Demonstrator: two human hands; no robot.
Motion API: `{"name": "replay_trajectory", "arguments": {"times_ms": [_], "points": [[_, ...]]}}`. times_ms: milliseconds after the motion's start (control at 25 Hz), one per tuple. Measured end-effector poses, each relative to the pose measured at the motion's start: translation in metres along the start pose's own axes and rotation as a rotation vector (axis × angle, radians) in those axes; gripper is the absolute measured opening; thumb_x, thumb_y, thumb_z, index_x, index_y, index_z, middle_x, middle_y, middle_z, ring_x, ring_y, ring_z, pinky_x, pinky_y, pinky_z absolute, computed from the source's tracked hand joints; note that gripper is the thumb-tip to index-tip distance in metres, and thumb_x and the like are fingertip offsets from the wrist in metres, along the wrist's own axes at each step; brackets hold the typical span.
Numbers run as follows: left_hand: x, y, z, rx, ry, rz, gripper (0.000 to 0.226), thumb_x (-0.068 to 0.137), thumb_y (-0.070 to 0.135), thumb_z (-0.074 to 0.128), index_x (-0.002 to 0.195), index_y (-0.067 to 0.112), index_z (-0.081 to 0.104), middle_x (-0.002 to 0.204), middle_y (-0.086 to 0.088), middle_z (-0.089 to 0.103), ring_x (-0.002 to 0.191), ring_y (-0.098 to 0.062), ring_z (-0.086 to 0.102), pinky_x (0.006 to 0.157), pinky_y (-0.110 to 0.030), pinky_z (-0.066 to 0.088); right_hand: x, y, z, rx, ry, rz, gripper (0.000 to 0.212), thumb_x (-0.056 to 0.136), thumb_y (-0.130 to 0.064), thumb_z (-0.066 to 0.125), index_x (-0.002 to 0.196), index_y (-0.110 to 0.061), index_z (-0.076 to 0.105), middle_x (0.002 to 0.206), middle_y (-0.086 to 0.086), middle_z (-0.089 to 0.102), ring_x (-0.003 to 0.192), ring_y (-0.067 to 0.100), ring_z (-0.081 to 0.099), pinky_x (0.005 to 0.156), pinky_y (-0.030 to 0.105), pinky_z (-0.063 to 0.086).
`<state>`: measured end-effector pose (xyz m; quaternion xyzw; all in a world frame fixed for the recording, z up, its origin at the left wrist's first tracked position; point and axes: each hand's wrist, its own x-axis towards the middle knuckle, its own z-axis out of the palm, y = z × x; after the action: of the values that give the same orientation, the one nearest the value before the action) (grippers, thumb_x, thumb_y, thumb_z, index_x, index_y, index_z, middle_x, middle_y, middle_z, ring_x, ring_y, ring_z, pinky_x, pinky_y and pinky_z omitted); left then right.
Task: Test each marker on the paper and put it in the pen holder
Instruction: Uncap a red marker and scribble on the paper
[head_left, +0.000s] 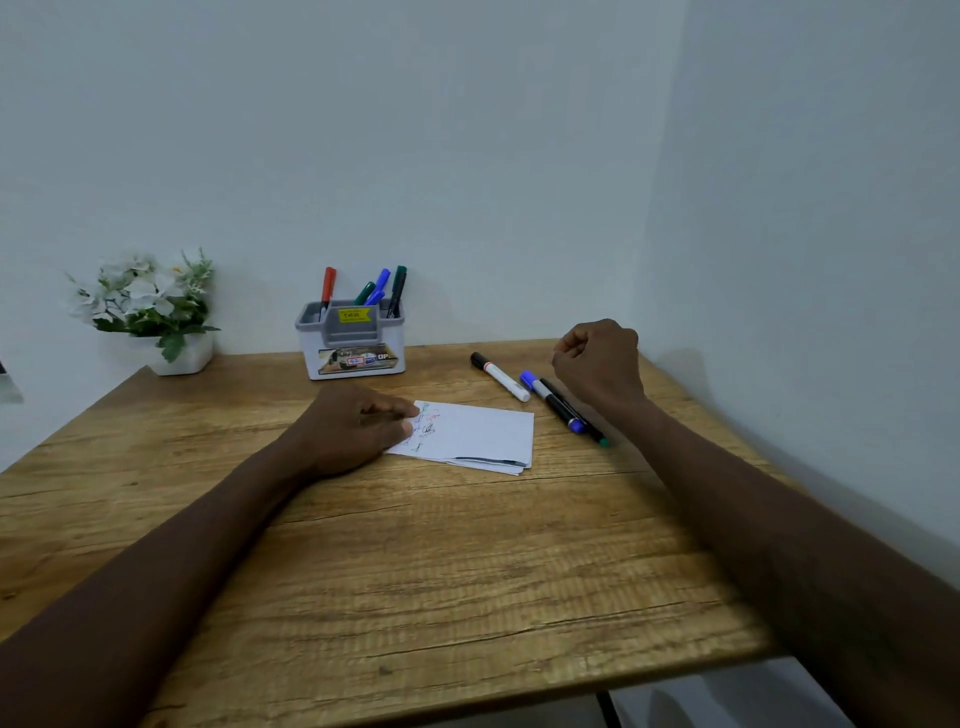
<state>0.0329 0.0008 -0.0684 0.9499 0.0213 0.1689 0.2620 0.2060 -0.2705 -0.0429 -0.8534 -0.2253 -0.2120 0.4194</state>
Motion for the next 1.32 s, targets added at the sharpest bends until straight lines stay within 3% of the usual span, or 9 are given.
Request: {"name": "replay_trajectory", "arguments": {"times_ms": [160, 240, 440, 640, 880, 960, 1080, 1200, 1320], "points": [[0.002, 0.006, 0.003, 0.034, -0.004, 0.014, 0.03, 0.092, 0.038, 0.071, 0.121, 0.034, 0.073, 0.124, 0.015, 0.071, 0.092, 0.015, 0.055, 0.077, -0.007, 0.041, 0.001, 0.015, -0.014, -0.136, 0.033, 0.092, 0.009, 0.076, -0.004, 0.07, 0.073, -0.009, 0.076, 0.072, 0.002, 0.071, 0.07, 0.013, 0.064, 0.054, 0.018, 0.04], [0.002, 0.007, 0.004, 0.041, -0.008, 0.009, 0.031, 0.092, 0.037, 0.071, 0.123, 0.033, 0.072, 0.124, 0.014, 0.07, 0.091, 0.015, 0.054, 0.077, -0.007, 0.04, 0.0, 0.023, -0.021, -0.219, 0.031, 0.144, 0.006, 0.073, -0.008, 0.073, 0.078, -0.007, 0.075, 0.077, 0.007, 0.071, 0.074, 0.02, 0.065, 0.057, 0.023, 0.044], [0.002, 0.008, 0.004, 0.04, -0.006, 0.01, 0.031, 0.092, 0.039, 0.071, 0.123, 0.033, 0.072, 0.126, 0.013, 0.07, 0.1, 0.007, 0.057, 0.085, -0.013, 0.045, -0.002, 0.03, -0.025, -0.363, -0.065, 0.251, 0.026, 0.078, -0.027, 0.08, 0.086, -0.01, 0.062, 0.091, 0.008, 0.066, 0.089, 0.028, 0.065, 0.065, 0.03, 0.043], [0.001, 0.009, 0.003, 0.035, -0.014, 0.005, 0.032, 0.092, 0.041, 0.071, 0.123, 0.034, 0.072, 0.127, 0.013, 0.07, 0.105, 0.004, 0.058, 0.086, -0.015, 0.045, -0.002, 0.025, -0.026, -0.351, -0.043, 0.271, 0.032, 0.08, -0.029, 0.082, 0.082, -0.011, 0.055, 0.082, 0.005, 0.057, 0.08, 0.026, 0.057, 0.062, 0.029, 0.039], [0.001, 0.012, 0.001, 0.044, -0.015, -0.031, 0.042, 0.091, 0.046, 0.07, 0.13, 0.03, 0.068, 0.134, 0.011, 0.066, 0.12, -0.003, 0.056, 0.095, -0.022, 0.045, -0.001, 0.003, -0.015, -0.225, 0.058, 0.112, 0.017, 0.075, -0.025, 0.079, 0.087, -0.014, 0.078, 0.083, 0.001, 0.075, 0.076, 0.013, 0.065, 0.058, 0.023, 0.044], [0.0, 0.013, 0.001, 0.032, 0.004, -0.034, 0.047, 0.09, 0.048, 0.071, 0.132, 0.031, 0.066, 0.137, 0.009, 0.064, 0.129, -0.01, 0.055, 0.106, -0.031, 0.045, -0.004, -0.016, -0.006, -0.131, 0.03, -0.013, 0.01, 0.077, -0.023, 0.074, 0.085, -0.02, 0.079, 0.082, -0.004, 0.076, 0.076, 0.009, 0.068, 0.064, 0.026, 0.054], [-0.003, 0.017, -0.002, 0.07, 0.127, -0.009, 0.051, 0.09, 0.044, 0.072, 0.139, 0.033, 0.059, 0.144, 0.004, 0.059, 0.136, -0.016, 0.05, 0.105, -0.029, 0.04, -0.007, -0.043, 0.016, -0.023, -0.12, -0.186, 0.011, 0.08, -0.022, 0.071, 0.084, -0.025, 0.081, 0.082, -0.01, 0.077, 0.08, 0.006, 0.069, 0.073, 0.027, 0.055], [-0.006, 0.022, -0.005, 0.096, 0.257, 0.034, 0.051, 0.094, 0.033, 0.07, 0.143, 0.033, 0.055, 0.142, 0.006, 0.059, 0.129, -0.01, 0.052, 0.101, -0.027, 0.035, -0.008, -0.068, 0.039, 0.163, -0.297, -0.324, 0.008, 0.085, -0.018, 0.078, 0.09, -0.019, 0.084, 0.08, -0.008, 0.078, 0.071, 0.003, 0.068, 0.072, 0.026, 0.056], [-0.006, 0.019, -0.008, 0.039, 0.341, 0.062, 0.042, 0.096, 0.029, 0.068, 0.137, 0.029, 0.061, 0.131, 0.004, 0.068, 0.108, -0.002, 0.059, 0.094, -0.025, 0.048, -0.008, -0.082, 0.053, 0.441, -0.419, -0.224, 0.01, 0.087, -0.012, 0.081, 0.096, -0.007, 0.083, 0.072, 0.01, 0.075, 0.059, 0.007, 0.065, 0.06, 0.025, 0.056]]}}
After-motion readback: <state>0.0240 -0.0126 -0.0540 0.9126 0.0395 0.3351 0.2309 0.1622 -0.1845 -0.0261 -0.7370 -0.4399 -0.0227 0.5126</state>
